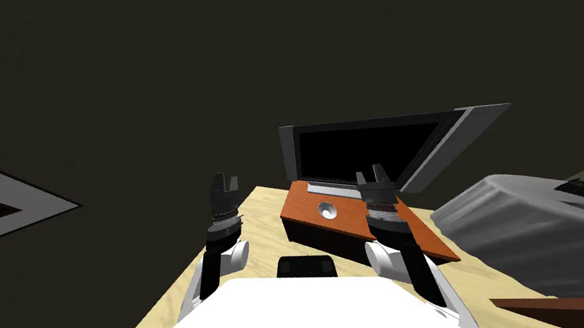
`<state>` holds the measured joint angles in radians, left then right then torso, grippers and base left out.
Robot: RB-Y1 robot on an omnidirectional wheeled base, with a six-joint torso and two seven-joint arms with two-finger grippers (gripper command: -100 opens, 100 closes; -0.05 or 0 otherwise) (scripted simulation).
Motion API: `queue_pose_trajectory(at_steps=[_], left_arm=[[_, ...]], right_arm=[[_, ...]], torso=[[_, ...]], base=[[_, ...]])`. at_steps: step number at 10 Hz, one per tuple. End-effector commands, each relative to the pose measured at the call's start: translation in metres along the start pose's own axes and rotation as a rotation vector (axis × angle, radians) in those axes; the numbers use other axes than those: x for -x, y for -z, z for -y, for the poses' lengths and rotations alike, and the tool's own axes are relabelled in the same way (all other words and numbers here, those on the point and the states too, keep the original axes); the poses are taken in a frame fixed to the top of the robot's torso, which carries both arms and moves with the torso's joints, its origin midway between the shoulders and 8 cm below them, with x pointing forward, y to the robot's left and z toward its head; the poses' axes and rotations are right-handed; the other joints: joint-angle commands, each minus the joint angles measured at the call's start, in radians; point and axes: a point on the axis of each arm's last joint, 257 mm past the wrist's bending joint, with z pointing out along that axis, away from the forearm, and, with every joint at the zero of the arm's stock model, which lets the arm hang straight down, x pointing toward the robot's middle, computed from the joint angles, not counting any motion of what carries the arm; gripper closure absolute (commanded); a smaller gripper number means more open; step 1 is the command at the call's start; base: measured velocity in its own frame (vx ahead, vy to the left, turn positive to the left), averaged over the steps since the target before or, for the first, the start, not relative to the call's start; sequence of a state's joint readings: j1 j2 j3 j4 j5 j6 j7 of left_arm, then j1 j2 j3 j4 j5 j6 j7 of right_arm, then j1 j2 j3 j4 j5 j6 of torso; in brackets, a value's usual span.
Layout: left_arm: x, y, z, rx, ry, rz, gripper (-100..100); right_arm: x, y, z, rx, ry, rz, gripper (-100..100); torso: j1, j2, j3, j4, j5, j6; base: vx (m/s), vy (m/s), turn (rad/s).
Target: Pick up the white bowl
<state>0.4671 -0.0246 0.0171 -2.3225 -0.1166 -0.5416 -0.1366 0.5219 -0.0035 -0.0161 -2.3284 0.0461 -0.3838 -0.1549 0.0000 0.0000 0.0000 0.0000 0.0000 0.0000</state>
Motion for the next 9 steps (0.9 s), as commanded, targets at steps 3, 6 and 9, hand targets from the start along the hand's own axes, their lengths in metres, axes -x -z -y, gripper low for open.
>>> queue_pose_trajectory(at_steps=[3, 6, 9], left_arm=[[0.0, 0.0, 0.0, 0.0, 0.0, 0.0, 0], [0.0, 0.0, 0.0, 0.0, 0.0, 0.0, 0], [0.0, 0.0, 0.0, 0.0, 0.0, 0.0, 0]], right_arm=[[-0.017, 0.005, 0.015, -0.041, 0.028, -0.086, -100], [-0.035, 0.017, 0.047, -0.12, 0.067, -0.174, -100], [-0.051, 0.04, 0.094, -0.236, 0.122, -0.269, -100]], torso=[[0.005, 0.006, 0.003, 0.001, 0.001, 0.0], [0.007, 0.011, 0.006, 0.002, 0.002, 0.0], [0.008, 0.009, 0.005, 0.002, 0.002, 0.0]], base=[[-0.095, 0.072, 0.022], [-0.161, 0.098, 0.072], [-0.122, 0.125, 0.147]])
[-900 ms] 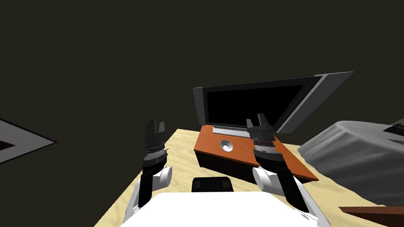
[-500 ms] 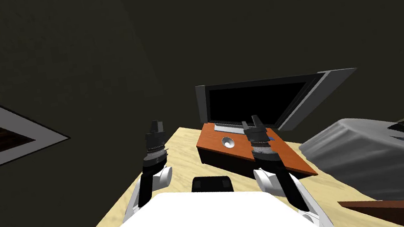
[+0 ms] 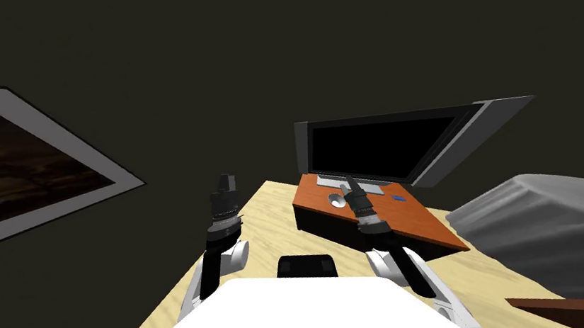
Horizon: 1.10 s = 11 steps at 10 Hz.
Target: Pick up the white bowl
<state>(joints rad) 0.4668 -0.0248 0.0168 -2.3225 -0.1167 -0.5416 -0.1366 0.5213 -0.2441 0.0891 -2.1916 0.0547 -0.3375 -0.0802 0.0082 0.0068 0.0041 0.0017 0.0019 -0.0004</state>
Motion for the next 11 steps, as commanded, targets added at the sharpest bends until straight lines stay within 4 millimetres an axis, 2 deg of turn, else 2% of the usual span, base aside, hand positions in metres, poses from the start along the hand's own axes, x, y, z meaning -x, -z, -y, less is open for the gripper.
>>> queue_pose_trajectory(at_steps=[1, 2, 3, 5, 6, 7, 8, 10, 11], left_arm=[[0.0, 0.0, 0.0, 0.0, 0.0, 0.0, 0], [0.0, 0.0, 0.0, 0.0, 0.0, 0.0, 0], [0.0, 0.0, 0.0, 0.0, 0.0, 0.0, 0], [0.0, 0.0, 0.0, 0.0, 0.0, 0.0, 0], [0.0, 0.0, 0.0, 0.0, 0.0, 0.0, 0], [0.0, 0.0, 0.0, 0.0, 0.0, 0.0, 0], [0.0, 0.0, 0.0, 0.0, 0.0, 0.0, 0], [0.0, 0.0, 0.0, 0.0, 0.0, 0.0, 0], [0.0, 0.0, 0.0, 0.0, 0.0, 0.0, 0]], right_arm=[[-0.016, 0.008, 0.03, -0.073, 0.033, -0.055, -100], [-0.025, 0.013, 0.046, -0.113, 0.055, -0.09, -100], [-0.024, 0.014, 0.051, -0.124, 0.056, -0.09, -100], [-0.041, 0.032, 0.094, -0.226, 0.108, -0.163, -100], [-0.041, 0.034, 0.098, -0.235, 0.109, -0.163, -100], [-0.048, 0.044, 0.118, -0.284, 0.138, -0.202, -100], [-0.048, 0.047, 0.123, -0.296, 0.139, -0.203, -100], [-0.06, 0.076, 0.168, -0.407, 0.208, -0.287, -100], [-0.059, 0.081, 0.175, -0.425, 0.21, -0.288, -100]], torso=[[0.0, 0.0, 0.0, 0.0, 0.0, 0.0], [0.0, -0.001, -0.001, 0.0, 0.0, 0.0], [-0.001, -0.002, -0.001, 0.0, 0.0, 0.0], [-0.005, -0.004, -0.002, -0.001, -0.001, 0.0], [-0.005, -0.004, -0.003, -0.001, -0.001, 0.0], [-0.006, -0.005, -0.003, -0.001, -0.001, 0.001], [-0.006, -0.005, -0.003, -0.001, -0.001, 0.0], [-0.006, -0.006, -0.004, -0.001, -0.001, 0.0], [-0.005, -0.006, -0.003, -0.001, -0.001, 0.0]], base=[[-0.069, 0.126, 0.193], [-0.067, 0.121, 0.234], [-0.042, 0.07, 0.06], [-0.025, 0.062, 0.203], [-0.015, 0.049, 0.119], [-0.006, 0.053, 0.231], [0.0, 0.04, 0.083], [-0.004, 0.06, 0.288], [0.0, 0.038, 0.096]])
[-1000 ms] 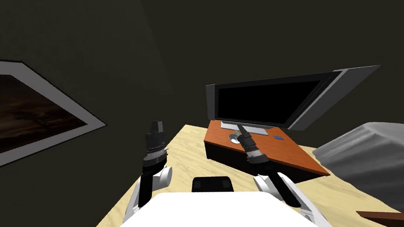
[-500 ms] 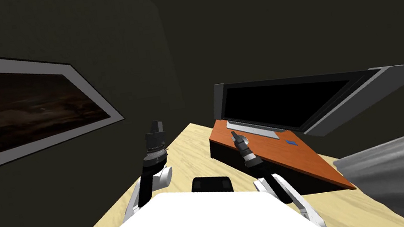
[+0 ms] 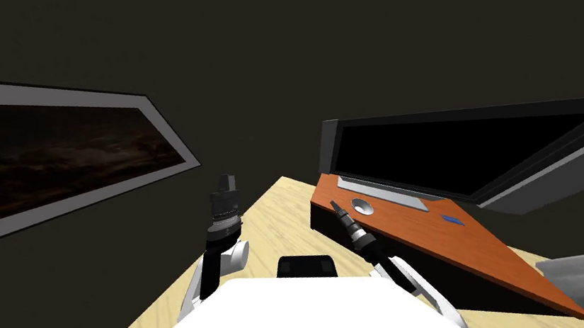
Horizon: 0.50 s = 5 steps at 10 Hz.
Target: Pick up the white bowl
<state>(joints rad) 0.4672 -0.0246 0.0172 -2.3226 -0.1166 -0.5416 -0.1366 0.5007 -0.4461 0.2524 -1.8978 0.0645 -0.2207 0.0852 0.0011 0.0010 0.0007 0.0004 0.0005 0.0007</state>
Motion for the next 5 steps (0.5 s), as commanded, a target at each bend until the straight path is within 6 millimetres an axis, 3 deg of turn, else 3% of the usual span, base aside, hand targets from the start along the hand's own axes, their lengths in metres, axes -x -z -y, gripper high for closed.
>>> queue_pose_trajectory(at_steps=[1, 2, 3, 4, 5], left_arm=[[0.0, 0.0, 0.0, 0.0, 0.0, 0.0, 0], [0.0, 0.0, 0.0, 0.0, 0.0, 0.0, 0], [0.0, 0.0, 0.0, 0.0, 0.0, 0.0, 0], [0.0, 0.0, 0.0, 0.0, 0.0, 0.0, 0], [0.0, 0.0, 0.0, 0.0, 0.0, 0.0, 0]], right_arm=[[-0.015, 0.005, 0.032, -0.078, 0.047, -0.052, -100], [-0.027, 0.015, 0.064, -0.15, 0.091, -0.1, -100], [-0.028, 0.017, 0.069, -0.159, 0.092, -0.101, -100], [-0.037, 0.03, 0.099, -0.228, 0.14, -0.15, -100], [-0.037, 0.03, 0.101, -0.233, 0.14, -0.151, -100]], torso=[[0.0, 0.0, 0.0, 0.0, 0.0, 0.0], [0.0, 0.0, 0.0, 0.0, 0.0, -0.001], [0.001, 0.0, 0.0, 0.0, 0.0, -0.001], [0.0, 0.0, 0.0, 0.0, 0.0, 0.0], [0.0, 0.001, 0.0, 0.0, 0.0, -0.001]], base=[[0.002, 0.042, 0.192], [0.011, 0.058, 0.427], [0.0, 0.035, 0.098], [-0.011, 0.046, 0.211], [-0.002, 0.03, 0.11]])
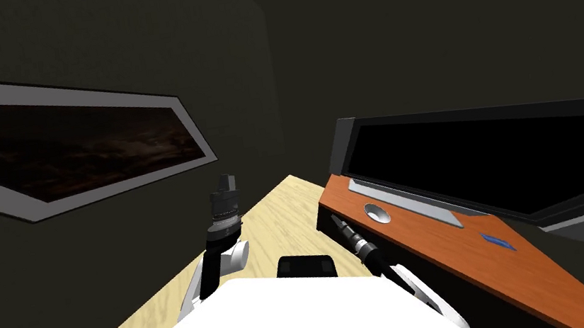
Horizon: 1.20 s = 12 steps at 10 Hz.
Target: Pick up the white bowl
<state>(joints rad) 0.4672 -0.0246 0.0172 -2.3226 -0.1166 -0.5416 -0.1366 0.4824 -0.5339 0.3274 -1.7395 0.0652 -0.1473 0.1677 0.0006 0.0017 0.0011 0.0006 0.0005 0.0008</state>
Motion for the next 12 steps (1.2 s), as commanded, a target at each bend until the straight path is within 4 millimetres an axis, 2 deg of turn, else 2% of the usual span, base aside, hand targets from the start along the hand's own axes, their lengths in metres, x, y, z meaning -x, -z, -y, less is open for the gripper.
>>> queue_pose_trajectory(at_steps=[1, 2, 4, 5, 6, 7, 8, 9, 10, 11, 12], left_arm=[[0.0, 0.0, 0.0, 0.0, 0.0, 0.0, 0], [0.0, 0.0, 0.0, 0.0, 0.0, 0.0, 0], [0.0, 0.0, 0.0, 0.0, 0.0, 0.0, 0], [0.0, 0.0, 0.0, 0.0, 0.0, 0.0, 0], [0.0, 0.0, 0.0, 0.0, 0.0, 0.0, 0], [0.0, 0.0, 0.0, 0.0, 0.0, 0.0, 0], [0.0, 0.0, 0.0, 0.0, 0.0, 0.0, 0], [0.0, 0.0, 0.0, 0.0, 0.0, 0.0, 0], [0.0, 0.0, 0.0, 0.0, 0.0, 0.0, 0], [0.0, 0.0, 0.0, 0.0, 0.0, 0.0, 0], [0.0, 0.0, 0.0, 0.0, 0.0, 0.0, 0]], right_arm=[[-0.016, 0.008, 0.035, -0.081, 0.06, -0.056, -100], [-0.017, 0.009, 0.04, -0.091, 0.06, -0.058, -100], [-0.038, 0.029, 0.098, -0.219, 0.163, -0.152, -100], [-0.037, 0.035, 0.11, -0.244, 0.171, -0.16, -100], [-0.037, 0.035, 0.11, -0.244, 0.171, -0.16, -100], [-0.042, 0.049, 0.138, -0.305, 0.228, -0.206, -100], [-0.043, 0.053, 0.146, -0.321, 0.229, -0.21, -100], [-0.045, 0.067, 0.17, -0.375, 0.287, -0.254, -100], [-0.046, 0.073, 0.18, -0.398, 0.288, -0.26, -100], [-0.046, 0.09, 0.205, -0.454, 0.346, -0.303, -100], [-0.046, 0.096, 0.214, -0.475, 0.347, -0.308, -100]], torso=[[0.0, 0.0, 0.0, 0.0, 0.0, 0.0], [0.0, 0.0, 0.0, 0.0, 0.0, -0.001], [0.0, 0.0, 0.0, 0.0, 0.0, -0.001], [0.001, 0.0, 0.0, 0.0, 0.0, -0.001], [0.0, 0.0, 0.0, 0.0, 0.0, 0.0], [-0.001, 0.0, 0.0, 0.0, 0.0, 0.0], [-0.001, 0.0, 0.0, 0.0, 0.0, -0.001], [-0.001, 0.0, 0.0, 0.0, 0.0, 0.0], [0.0, 0.0, 0.0, 0.0, 0.0, 0.0], [-0.001, 0.0, 0.0, 0.0, 0.0, 0.0], [0.0, 0.0, 0.0, 0.0, 0.0, 0.0]], base=[[0.002, 0.039, 0.234], [0.003, 0.025, 0.141], [-0.002, 0.046, 0.355], [0.002, 0.03, 0.097], [0.002, 0.01, -0.079], [-0.003, 0.026, 0.261], [-0.004, 0.02, 0.14], [-0.005, 0.035, 0.223], [-0.002, 0.026, 0.132], [-0.003, 0.037, 0.232], [-0.003, 0.022, 0.128]])
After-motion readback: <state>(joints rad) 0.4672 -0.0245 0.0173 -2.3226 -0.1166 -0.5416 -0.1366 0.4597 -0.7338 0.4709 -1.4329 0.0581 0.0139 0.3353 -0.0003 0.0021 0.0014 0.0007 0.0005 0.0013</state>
